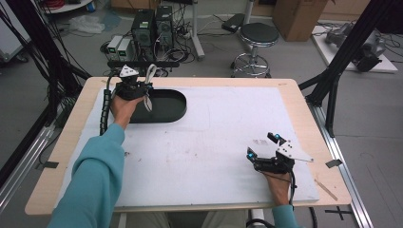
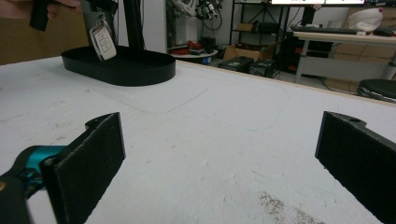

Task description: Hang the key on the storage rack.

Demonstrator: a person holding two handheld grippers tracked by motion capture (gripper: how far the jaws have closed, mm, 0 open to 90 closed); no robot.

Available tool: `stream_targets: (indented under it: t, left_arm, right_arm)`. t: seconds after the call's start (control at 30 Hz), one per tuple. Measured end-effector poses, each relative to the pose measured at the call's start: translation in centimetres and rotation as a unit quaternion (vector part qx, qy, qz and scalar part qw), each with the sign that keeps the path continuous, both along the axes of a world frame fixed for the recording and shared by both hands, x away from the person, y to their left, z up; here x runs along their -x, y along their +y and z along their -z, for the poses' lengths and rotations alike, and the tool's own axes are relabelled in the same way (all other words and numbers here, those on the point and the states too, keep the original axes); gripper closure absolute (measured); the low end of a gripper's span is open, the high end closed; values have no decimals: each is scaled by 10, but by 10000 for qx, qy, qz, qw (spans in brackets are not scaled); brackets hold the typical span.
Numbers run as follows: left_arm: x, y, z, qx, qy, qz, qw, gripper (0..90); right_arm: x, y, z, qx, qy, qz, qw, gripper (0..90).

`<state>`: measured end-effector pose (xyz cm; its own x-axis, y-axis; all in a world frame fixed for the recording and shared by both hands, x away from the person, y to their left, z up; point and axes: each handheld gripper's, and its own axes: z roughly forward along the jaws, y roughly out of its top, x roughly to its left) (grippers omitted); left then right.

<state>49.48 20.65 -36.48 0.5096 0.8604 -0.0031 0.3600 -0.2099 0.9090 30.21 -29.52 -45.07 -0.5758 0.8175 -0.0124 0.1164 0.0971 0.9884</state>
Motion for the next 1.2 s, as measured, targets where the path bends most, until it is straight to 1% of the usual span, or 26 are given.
stream_targets:
  t: [0.2,0.23,0.37,0.53,0.57,0.7,0.73,0.77,0.83,0.87,0.9,0.93,0.97,1.0,1.03,1.07,1.1,1.13,1.17,1.2]
  left_arm:
    - [-3,-3,6,85,64,4,9999,733]
    - [-3,-4,7,58,86,5,9999,731]
    - [-4,-6,10,75,107,-3,9999,726]
    - [-4,-7,15,0,158,-11,9999,726]
    - [-4,-7,16,11,173,24,9998,727]
    - [-3,-6,17,51,136,93,9999,723]
    - [-3,-6,16,77,123,116,9998,709]
    - [-2,-6,16,88,126,120,9998,669]
    - [-1,-5,16,176,104,173,9996,557]
    - [1,-5,15,232,50,237,9994,499]
    - [2,-4,14,236,24,259,9994,388]
    - [4,-4,13,281,13,291,9992,331]
    - [5,-2,12,378,36,333,9987,262]
    - [7,-1,10,499,63,356,9981,88]
    - [9,-1,8,576,70,396,9975,88]
    - [13,1,5,670,47,458,9967,25]
    - [18,3,2,769,-10,553,9955,17]
    - [24,5,-1,874,-132,622,9941,17]
    - [31,7,-3,922,-273,673,9931,17]
    - [37,9,-4,1001,-387,754,9914,17]
  right_arm:
    - [0,1,0,0,-15,-12,10000,9]
    - [0,1,0,-8,10,-8,10000,9]
    - [0,0,0,-5,-4,0,10000,9]
    - [0,0,0,-8,-12,-12,10000,9]
    - [0,0,0,-7,-7,-12,10000,9]
    - [0,0,0,-10,-6,-13,10000,9]
    - [0,0,0,-10,-8,-16,10000,8]
    - [0,0,0,-8,-6,-17,10000,9]
    - [0,0,0,-5,-7,-13,10000,9]
    - [0,0,0,-8,10,-8,10000,9]
    - [0,0,0,-3,6,-10,10000,9]
    - [0,0,0,-5,-6,-10,10000,9]
    - [0,0,0,0,-11,-22,10000,9]
    - [0,0,0,-9,24,-29,10000,9]
    - [0,-1,0,-10,18,-21,10000,8]
    - [-1,-1,0,-9,13,-15,10000,9]
    - [0,-1,0,-18,21,-14,10000,9]
    - [0,-1,1,-33,27,-23,10000,8]
    - [-1,-2,1,-68,29,-13,10000,9]
    - [-1,-3,1,-109,23,-9,9999,9]
